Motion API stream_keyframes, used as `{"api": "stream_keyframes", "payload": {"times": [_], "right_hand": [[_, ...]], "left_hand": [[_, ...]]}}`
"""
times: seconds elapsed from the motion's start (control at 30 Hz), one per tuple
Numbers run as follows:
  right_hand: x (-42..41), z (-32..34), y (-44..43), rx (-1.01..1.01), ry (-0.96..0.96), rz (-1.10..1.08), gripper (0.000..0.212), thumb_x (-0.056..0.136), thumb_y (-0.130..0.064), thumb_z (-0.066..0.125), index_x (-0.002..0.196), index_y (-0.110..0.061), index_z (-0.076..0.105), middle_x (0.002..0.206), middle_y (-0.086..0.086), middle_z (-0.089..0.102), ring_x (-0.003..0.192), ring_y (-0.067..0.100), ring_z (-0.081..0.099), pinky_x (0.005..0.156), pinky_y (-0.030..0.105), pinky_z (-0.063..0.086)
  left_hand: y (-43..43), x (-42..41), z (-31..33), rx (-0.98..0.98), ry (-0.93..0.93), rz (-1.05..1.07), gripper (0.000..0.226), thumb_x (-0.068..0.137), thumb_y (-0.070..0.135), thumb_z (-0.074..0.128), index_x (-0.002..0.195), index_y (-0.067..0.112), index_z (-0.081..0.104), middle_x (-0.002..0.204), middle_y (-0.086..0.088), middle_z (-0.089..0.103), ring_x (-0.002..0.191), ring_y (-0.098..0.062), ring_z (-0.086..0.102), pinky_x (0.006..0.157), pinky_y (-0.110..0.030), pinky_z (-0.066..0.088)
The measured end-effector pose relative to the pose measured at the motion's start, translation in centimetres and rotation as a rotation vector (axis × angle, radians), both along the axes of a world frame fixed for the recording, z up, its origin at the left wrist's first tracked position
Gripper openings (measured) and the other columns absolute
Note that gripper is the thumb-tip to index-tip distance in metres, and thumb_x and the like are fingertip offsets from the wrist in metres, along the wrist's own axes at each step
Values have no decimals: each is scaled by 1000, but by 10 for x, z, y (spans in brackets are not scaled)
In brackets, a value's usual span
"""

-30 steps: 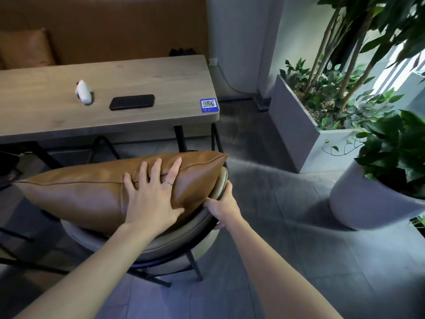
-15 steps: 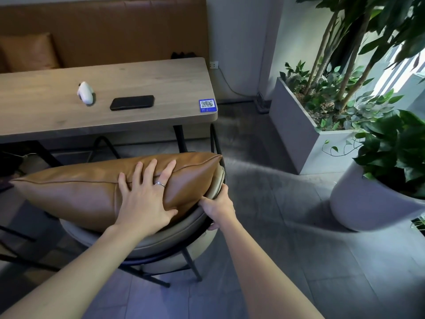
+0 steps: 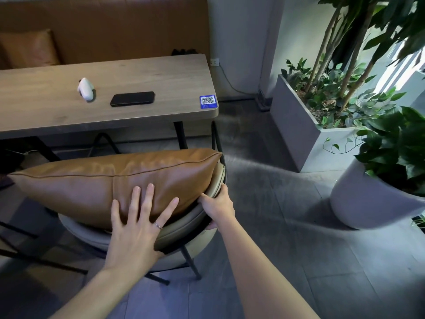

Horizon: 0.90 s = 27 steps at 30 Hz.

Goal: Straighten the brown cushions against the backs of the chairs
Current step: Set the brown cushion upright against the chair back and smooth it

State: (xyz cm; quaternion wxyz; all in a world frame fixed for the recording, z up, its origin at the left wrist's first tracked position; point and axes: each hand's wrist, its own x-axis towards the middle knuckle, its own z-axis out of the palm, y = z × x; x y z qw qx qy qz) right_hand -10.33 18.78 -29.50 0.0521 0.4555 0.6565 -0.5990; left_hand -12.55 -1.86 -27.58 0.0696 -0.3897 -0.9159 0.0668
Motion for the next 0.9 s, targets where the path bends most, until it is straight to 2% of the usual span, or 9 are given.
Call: {"api": "stream_keyframes", "payload": {"times": [0.07, 0.13, 0.23, 0.37, 0.43, 0.57, 0.77, 0.9], "right_hand": [[0, 0, 0, -4, -3, -4, 92, 73, -43, 68, 153, -39, 24, 136, 9, 54, 120, 39, 54, 58, 46, 65], [-2, 0, 1, -5, -3, -8, 92, 71, -44, 68, 153, -39, 25, 135, 8, 54, 121, 39, 53, 58, 46, 65], [-6, -2, 1, -12, 1, -18, 91, 73, -43, 68, 153, -39, 25, 138, 9, 53, 123, 39, 51, 58, 45, 65], [-14, -4, -6, -31, 17, -35, 89, 71, -43, 69, 150, -38, 29, 136, 8, 55, 123, 40, 52, 50, 43, 63], [-17, -6, -9, -46, 30, -49, 89, 70, -43, 71, 149, -39, 30, 137, 7, 55, 123, 40, 52, 47, 43, 62], [-20, -8, -7, -96, 56, -80, 92, 66, -37, 74, 149, -40, 34, 142, 1, 52, 124, 41, 52, 47, 51, 62], [-26, -12, -4, -126, 95, -87, 94, 55, -32, 75, 143, -37, 43, 131, 6, 59, 110, 45, 61, 46, 62, 59], [-27, -9, -2, -126, 106, -77, 84, 53, -27, 75, 133, -34, 51, 123, 8, 62, 103, 47, 63, 45, 62, 58]], "left_hand": [[-3, -9, -3, -23, 3, -25, 168, 20, 55, 100, 160, 37, 8, 164, -27, 19, 147, -50, 21, 108, -75, 17], [-1, -19, 0, -41, -11, -26, 167, 22, 59, 98, 160, 40, 6, 165, -25, 17, 149, -48, 19, 108, -73, 17], [1, -28, 0, -52, -11, -22, 167, 24, 63, 96, 159, 42, 2, 168, -21, 6, 153, -43, 7, 109, -72, 16], [-8, -40, -1, -34, -4, -54, 167, 22, 63, 96, 159, 43, 3, 169, -14, -12, 153, -35, -9, 109, -72, 17], [-11, -44, -1, -41, -5, -54, 167, 23, 63, 96, 159, 43, 1, 168, -12, -16, 153, -36, -7, 109, -72, 17], [-12, -44, 0, -73, 13, -43, 164, 26, 65, 95, 159, 41, 3, 168, -15, -14, 151, -41, 5, 109, -73, 18], [-10, -43, -2, -79, 31, -30, 160, 31, 69, 93, 159, 40, 0, 167, -16, -19, 153, -40, -6, 110, -71, 16], [-10, -45, -4, -97, 39, -38, 160, 32, 70, 91, 159, 40, -1, 168, -18, -14, 152, -47, 13, 109, -72, 18]]}}
